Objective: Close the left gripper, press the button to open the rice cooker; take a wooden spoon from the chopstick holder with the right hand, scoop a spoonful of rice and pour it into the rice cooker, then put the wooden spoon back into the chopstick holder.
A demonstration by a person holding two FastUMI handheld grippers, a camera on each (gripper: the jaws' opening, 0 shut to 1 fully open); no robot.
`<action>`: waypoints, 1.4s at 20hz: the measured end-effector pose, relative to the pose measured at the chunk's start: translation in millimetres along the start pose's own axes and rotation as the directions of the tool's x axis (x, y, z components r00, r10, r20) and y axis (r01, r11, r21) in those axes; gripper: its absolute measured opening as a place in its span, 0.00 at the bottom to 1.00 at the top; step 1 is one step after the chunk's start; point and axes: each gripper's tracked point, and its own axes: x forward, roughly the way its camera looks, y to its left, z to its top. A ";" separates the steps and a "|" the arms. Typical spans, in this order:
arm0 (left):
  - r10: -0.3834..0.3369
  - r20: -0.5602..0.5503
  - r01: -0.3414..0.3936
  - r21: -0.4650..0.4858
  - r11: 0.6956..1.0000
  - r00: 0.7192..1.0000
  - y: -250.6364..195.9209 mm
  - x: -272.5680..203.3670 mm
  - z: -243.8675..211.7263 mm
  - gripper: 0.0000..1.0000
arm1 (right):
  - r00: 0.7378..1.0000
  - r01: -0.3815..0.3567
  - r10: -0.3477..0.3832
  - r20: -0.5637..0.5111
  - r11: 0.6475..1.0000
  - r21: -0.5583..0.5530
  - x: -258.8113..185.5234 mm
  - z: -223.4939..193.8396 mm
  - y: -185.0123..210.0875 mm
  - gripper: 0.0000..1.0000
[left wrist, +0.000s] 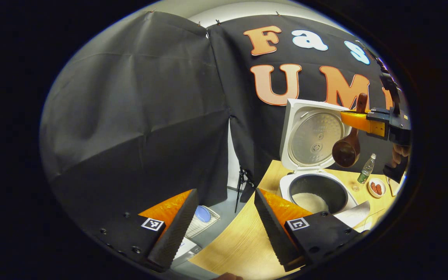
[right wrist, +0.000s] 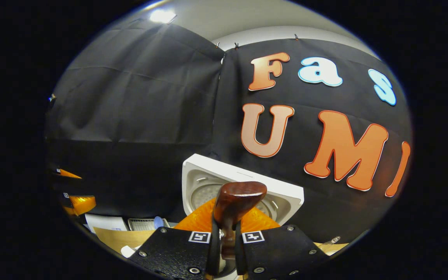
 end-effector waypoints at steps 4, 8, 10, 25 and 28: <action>-0.022 0.000 0.022 -0.002 1.000 1.000 -15.1 -1.5 1.2 0.99 | 1.000 0.020 -0.019 -0.007 0.980 0.197 -25.1 2.2 -26.0 0.16; -0.054 0.005 0.054 0.007 0.999 0.999 -40.3 -3.7 7.4 0.99 | 0.998 0.065 -0.058 -0.029 0.940 0.335 -55.9 -5.4 -66.9 0.15; -0.092 -0.007 0.092 0.009 0.996 0.996 -59.5 -8.3 6.7 0.99 | 0.994 0.107 -0.091 -0.058 0.919 0.379 -78.0 -18.8 -89.2 0.15; -0.258 -0.034 0.259 0.035 0.965 0.966 -194.9 -41.4 14.3 0.99 | 0.868 0.495 -0.403 -0.290 0.747 0.444 -292.9 -146.9 -245.8 0.15; -0.280 -0.054 0.282 0.038 0.959 0.959 -217.5 -47.2 13.5 0.99 | 0.818 0.575 -0.466 -0.337 0.666 0.475 -326.4 -166.8 -272.1 0.16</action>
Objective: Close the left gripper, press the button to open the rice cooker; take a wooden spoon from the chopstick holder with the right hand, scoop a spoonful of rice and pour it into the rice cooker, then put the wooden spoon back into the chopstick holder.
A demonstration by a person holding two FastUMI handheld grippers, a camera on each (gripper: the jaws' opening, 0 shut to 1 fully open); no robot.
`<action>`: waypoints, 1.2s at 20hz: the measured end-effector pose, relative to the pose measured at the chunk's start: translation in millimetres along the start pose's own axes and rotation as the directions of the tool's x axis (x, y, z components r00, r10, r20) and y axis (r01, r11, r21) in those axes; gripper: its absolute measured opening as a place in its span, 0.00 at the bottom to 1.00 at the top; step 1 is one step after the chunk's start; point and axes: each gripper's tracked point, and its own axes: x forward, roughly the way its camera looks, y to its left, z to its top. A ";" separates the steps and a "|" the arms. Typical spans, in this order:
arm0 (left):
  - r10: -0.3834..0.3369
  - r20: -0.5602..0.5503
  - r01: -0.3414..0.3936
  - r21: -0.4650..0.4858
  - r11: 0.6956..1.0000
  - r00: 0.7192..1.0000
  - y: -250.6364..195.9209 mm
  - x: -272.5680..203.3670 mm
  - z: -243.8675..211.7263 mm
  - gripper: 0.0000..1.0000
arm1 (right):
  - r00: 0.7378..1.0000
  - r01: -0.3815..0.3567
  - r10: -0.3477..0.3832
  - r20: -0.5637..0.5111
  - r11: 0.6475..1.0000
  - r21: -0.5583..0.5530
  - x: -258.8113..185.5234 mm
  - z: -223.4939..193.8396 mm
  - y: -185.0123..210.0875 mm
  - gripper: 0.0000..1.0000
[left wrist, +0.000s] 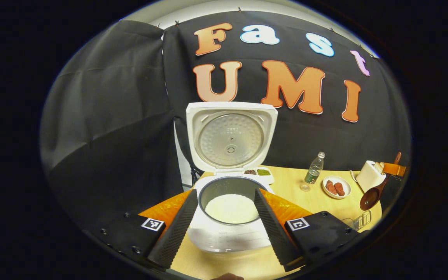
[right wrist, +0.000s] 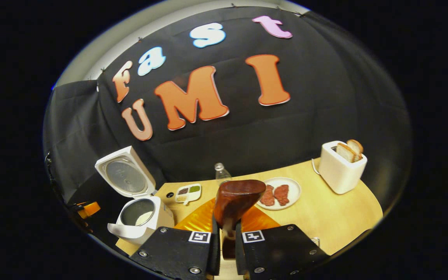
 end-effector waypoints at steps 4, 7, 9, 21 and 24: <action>-0.055 -0.012 0.055 -0.004 0.998 0.998 -30.3 4.4 7.2 0.99 | 0.993 0.117 -0.117 -0.004 0.991 0.064 -14.2 -7.8 -65.8 0.15; -0.074 -0.021 0.074 0.002 0.997 0.997 -45.6 5.7 9.3 0.99 | 0.986 0.166 -0.165 -0.012 0.981 0.096 -22.2 -18.5 -97.8 0.15; -0.071 -0.013 0.071 0.019 0.997 0.997 -48.9 6.6 16.1 0.99 | 0.981 0.195 -0.195 -0.014 0.976 0.093 -22.9 -28.7 -113.3 0.16; -0.025 0.023 0.023 0.067 0.997 0.999 -54.7 11.5 53.7 0.99 | 0.977 0.212 -0.208 -0.043 0.968 0.133 -1.3 -91.3 -144.0 0.16; 0.013 0.043 -0.013 0.001 1.000 0.999 -35.2 21.2 85.9 0.96 | 0.973 0.225 -0.215 -0.079 0.964 0.140 -0.2 -105.4 -149.8 0.17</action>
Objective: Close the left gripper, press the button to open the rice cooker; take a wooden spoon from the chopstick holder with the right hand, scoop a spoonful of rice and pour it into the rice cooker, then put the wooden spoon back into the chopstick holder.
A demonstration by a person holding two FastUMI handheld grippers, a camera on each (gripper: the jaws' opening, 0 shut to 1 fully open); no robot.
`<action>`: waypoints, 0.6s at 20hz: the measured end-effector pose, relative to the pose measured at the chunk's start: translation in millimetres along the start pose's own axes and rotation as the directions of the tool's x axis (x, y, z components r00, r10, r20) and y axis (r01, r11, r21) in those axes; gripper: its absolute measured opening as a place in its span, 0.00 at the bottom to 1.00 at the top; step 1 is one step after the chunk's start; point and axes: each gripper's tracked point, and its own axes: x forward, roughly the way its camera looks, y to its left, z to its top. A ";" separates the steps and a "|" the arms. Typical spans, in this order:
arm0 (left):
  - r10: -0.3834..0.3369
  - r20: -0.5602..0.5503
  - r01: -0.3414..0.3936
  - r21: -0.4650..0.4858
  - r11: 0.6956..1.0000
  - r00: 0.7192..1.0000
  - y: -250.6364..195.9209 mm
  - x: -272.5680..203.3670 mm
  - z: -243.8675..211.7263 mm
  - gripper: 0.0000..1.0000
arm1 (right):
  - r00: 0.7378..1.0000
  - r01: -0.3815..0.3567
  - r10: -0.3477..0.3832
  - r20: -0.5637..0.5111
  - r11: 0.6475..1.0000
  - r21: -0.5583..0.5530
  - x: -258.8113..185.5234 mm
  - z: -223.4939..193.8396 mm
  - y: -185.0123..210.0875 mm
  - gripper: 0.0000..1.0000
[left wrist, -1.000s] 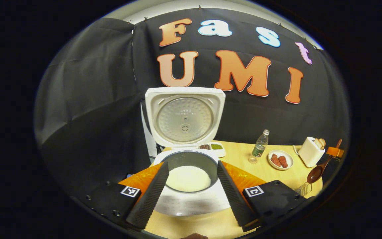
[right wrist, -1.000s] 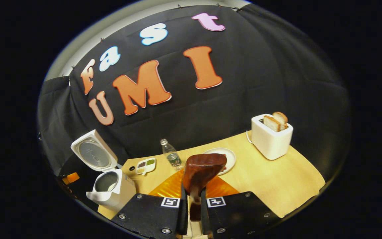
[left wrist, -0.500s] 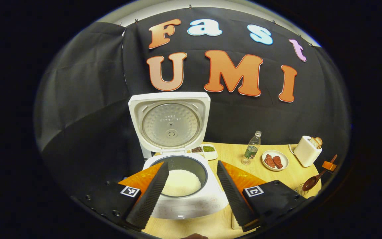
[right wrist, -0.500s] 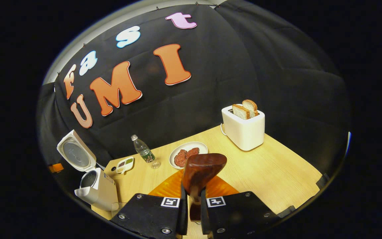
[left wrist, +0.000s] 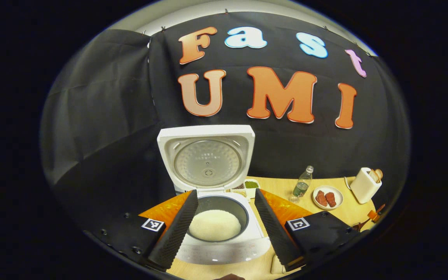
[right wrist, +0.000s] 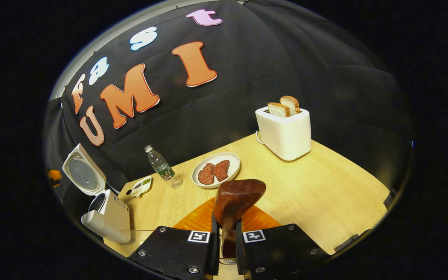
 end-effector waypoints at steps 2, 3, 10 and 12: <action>0.026 0.021 -0.025 -0.048 0.999 0.999 17.0 9.2 28.2 0.99 | 1.000 0.007 -0.007 -0.022 1.000 -0.004 -1.3 -5.3 -2.0 0.18; 0.033 0.016 -0.032 -0.071 0.997 0.999 28.8 8.5 45.9 0.99 | 0.999 0.009 -0.010 -0.034 1.000 -0.012 -1.6 -8.3 -3.3 0.18; 0.003 -0.035 -0.011 -0.240 0.971 0.999 46.8 68.5 103.4 1.00 | 0.991 0.074 -0.082 -0.106 0.994 -0.075 -14.0 -4.4 -15.2 0.36; 0.000 -0.044 -0.011 -0.247 0.969 0.999 48.4 91.7 118.4 1.00 | 0.989 0.114 -0.122 -0.082 0.989 -0.100 -20.5 8.9 -25.0 0.66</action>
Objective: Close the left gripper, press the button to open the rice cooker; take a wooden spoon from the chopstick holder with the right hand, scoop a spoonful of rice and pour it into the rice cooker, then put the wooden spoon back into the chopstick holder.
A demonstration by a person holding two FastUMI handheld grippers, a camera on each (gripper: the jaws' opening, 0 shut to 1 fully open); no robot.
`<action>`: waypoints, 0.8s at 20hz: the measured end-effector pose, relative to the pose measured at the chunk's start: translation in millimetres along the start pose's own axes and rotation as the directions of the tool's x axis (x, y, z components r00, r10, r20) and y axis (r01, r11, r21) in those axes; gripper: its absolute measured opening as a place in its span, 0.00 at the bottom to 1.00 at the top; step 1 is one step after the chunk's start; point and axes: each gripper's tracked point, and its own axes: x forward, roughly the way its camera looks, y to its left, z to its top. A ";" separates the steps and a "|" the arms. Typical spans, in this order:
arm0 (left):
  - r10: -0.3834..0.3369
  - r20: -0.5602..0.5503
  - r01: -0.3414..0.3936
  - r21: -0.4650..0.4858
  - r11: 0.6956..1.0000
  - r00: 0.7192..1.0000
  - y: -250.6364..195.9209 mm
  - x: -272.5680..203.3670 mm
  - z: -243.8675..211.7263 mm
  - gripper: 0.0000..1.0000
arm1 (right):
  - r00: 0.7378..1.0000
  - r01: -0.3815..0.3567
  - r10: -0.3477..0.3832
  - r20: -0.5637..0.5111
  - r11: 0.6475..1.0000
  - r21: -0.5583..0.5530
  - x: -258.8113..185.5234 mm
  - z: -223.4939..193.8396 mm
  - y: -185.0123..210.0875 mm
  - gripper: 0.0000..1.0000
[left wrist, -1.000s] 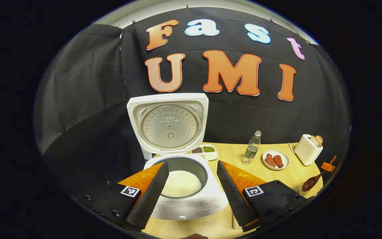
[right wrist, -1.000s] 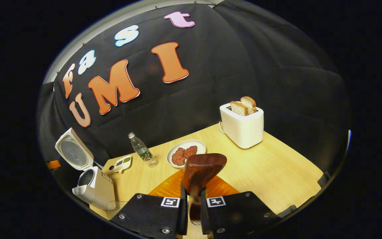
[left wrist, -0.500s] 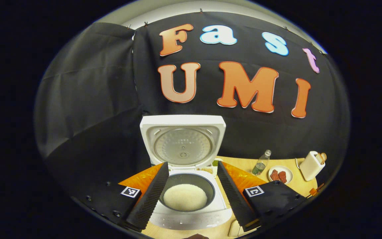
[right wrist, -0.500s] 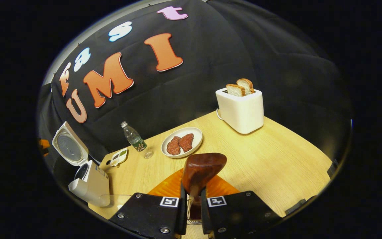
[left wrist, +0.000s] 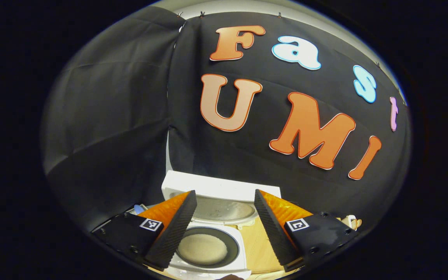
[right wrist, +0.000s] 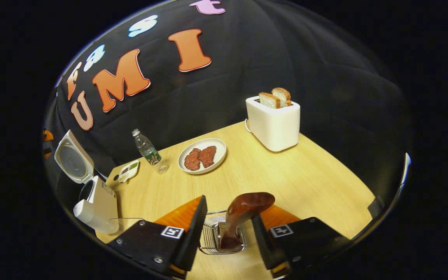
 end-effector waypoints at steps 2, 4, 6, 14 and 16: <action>0.013 -0.032 -0.013 0.019 1.000 0.999 1.5 22.3 4.1 1.00 | 0.999 0.027 -0.027 0.019 1.000 -0.004 -12.5 12.2 -10.3 0.82; 0.011 -0.066 -0.008 0.049 0.999 0.998 -0.8 41.3 4.3 1.00 | 0.997 0.053 -0.052 0.056 0.999 0.000 -25.5 28.0 -20.3 0.88; 0.025 -0.114 -0.016 0.078 0.997 0.993 -2.4 60.8 0.0 1.00 | 0.993 0.072 -0.071 0.095 0.997 0.000 -39.9 43.7 -26.8 0.90; 0.157 -0.283 -0.091 0.233 0.968 0.946 -2.7 101.5 -34.2 0.98 | 0.986 0.022 -0.012 0.167 0.998 -0.057 -64.0 75.7 -2.0 0.90; 0.151 -0.393 -0.067 0.219 0.973 0.907 -12.2 87.6 -63.8 0.99 | 0.987 -0.014 0.025 0.160 0.997 -0.070 -63.7 76.9 10.0 0.90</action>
